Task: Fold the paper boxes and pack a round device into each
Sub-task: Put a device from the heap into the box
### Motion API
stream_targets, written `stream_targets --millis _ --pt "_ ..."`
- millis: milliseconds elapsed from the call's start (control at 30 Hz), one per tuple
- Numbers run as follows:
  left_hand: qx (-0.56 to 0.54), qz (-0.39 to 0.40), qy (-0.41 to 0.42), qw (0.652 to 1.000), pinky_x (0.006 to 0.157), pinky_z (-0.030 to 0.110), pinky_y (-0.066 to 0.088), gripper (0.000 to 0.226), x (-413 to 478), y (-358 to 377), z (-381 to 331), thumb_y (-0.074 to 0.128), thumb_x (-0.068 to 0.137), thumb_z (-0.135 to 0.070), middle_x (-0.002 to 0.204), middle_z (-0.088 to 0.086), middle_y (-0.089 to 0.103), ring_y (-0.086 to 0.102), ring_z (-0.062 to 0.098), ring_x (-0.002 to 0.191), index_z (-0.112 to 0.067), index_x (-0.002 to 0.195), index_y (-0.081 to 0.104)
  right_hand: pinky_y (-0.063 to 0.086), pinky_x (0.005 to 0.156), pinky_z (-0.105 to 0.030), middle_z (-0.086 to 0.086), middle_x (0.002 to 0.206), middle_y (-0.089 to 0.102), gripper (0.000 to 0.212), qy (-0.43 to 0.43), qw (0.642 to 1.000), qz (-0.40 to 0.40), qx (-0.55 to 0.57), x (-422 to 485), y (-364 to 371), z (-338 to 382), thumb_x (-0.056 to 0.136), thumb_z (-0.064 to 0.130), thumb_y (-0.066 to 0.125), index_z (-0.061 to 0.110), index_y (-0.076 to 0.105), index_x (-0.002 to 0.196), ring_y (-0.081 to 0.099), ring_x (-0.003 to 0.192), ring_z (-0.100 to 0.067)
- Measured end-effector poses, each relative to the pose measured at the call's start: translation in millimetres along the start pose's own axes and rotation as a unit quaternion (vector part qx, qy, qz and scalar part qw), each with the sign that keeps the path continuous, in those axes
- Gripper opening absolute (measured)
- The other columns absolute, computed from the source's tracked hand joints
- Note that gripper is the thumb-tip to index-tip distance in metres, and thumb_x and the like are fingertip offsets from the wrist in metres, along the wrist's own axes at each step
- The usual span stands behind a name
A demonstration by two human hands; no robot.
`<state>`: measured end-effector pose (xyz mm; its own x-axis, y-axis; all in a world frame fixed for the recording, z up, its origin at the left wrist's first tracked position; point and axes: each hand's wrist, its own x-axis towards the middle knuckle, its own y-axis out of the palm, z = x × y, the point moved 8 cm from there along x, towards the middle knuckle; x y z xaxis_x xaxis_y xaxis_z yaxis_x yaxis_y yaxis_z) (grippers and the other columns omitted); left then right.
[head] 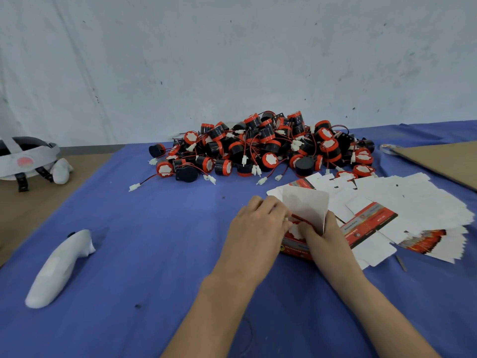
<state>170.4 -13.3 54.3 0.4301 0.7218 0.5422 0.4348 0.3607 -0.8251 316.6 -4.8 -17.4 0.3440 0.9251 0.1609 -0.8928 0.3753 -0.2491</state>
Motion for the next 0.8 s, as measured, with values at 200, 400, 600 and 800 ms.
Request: stream_targets --millis 200,400,600,800 --pt "-0.02 0.054 -0.08 0.995 0.087 0.03 0.046 0.028 -6.1 23.4 16.8 0.047 0.104 -0.038 0.141 -0.003 0.042 0.045 0.018 0.119 -0.022 0.116 0.067 0.044 0.064 -0.014 0.019 0.107 0.06 0.032 -0.005 1.0 0.007 0.022 -3.2 1.8 2.7 0.097 0.013 0.053 0.033 0.046 0.121 0.061 0.097 -0.001" --pt "-0.018 0.05 -0.131 0.99 0.075 0.027 0.046 0.029 -5.0 24.5 20.6 0.048 0.102 -0.043 0.134 -0.008 0.041 0.046 0.013 0.115 -0.029 0.123 0.061 0.042 0.061 -0.011 0.021 0.104 0.06 0.029 -0.013 1.0 0.007 0.007 -3.2 1.2 4.0 0.097 0.015 0.054 0.035 0.044 0.116 0.059 0.092 0.003" --pt "0.057 0.041 -0.141 0.987 0.069 0.026 0.035 0.025 -2.1 24.4 18.3 0.046 0.103 -0.045 0.135 -0.003 0.043 0.049 0.017 0.109 -0.026 0.113 0.059 0.04 0.066 -0.011 0.026 0.107 0.056 0.034 -0.028 0.999 0.016 -0.012 -4.9 2.8 7.1 0.099 0.017 0.053 0.04 0.041 0.122 0.057 0.097 0.005" --pt "0.099 0.105 -0.106 0.984 0.063 0.031 0.035 0.043 -3.9 31.7 17.5 0.028 0.106 -0.048 0.103 -0.004 0.059 0.052 0.019 0.097 -0.024 0.107 0.064 0.043 0.062 -0.007 0.026 0.108 0.056 0.035 -0.032 0.999 0.032 -0.012 -4.3 1.8 7.1 0.099 0.016 0.053 0.041 0.041 0.122 0.057 0.097 0.007"
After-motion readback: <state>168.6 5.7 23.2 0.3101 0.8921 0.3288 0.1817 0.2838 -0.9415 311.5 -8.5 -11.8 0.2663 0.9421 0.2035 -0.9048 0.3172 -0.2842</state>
